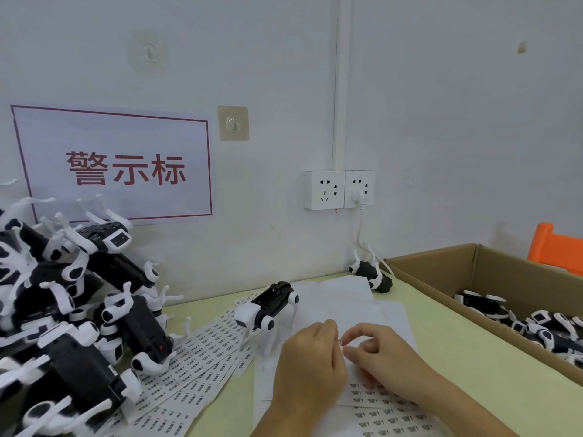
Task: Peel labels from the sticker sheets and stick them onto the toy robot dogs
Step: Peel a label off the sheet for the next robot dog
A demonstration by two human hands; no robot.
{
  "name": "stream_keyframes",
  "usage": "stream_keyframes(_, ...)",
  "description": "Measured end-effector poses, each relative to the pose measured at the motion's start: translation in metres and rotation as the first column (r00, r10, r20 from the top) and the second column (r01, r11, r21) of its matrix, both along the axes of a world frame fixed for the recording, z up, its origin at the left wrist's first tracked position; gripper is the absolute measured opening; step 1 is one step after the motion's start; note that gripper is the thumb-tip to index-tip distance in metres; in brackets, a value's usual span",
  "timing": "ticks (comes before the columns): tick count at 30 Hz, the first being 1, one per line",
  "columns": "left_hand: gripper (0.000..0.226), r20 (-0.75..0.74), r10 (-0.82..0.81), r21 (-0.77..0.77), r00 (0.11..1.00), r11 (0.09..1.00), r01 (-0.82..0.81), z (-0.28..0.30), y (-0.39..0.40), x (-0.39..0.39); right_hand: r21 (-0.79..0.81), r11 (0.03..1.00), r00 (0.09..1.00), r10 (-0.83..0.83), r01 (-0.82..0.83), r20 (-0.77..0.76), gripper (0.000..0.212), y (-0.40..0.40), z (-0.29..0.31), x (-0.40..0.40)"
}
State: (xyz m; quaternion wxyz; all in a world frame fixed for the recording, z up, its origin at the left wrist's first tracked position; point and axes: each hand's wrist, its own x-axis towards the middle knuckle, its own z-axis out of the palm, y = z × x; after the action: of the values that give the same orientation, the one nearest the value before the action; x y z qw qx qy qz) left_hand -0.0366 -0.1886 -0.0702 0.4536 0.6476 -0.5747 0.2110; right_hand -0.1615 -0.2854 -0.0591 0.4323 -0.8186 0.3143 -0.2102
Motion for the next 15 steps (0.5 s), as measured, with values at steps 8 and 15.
stream_keyframes(8, 0.033, 0.073, 0.348, 0.091, 0.935, 0.931, -0.354, 0.016, -0.003, 0.028, 0.023, 0.999, 0.999, -0.021, 0.022, -0.031, 0.013, -0.004, -0.002, -0.001)
stream_keyframes(15, 0.06, 0.103, 0.535, 0.348, 0.839, 0.77, -0.534, 0.004, 0.002, 0.064, 0.042, 0.999, 0.999, -0.011, 0.012, -0.032, 0.015, -0.004, -0.002, 0.0)
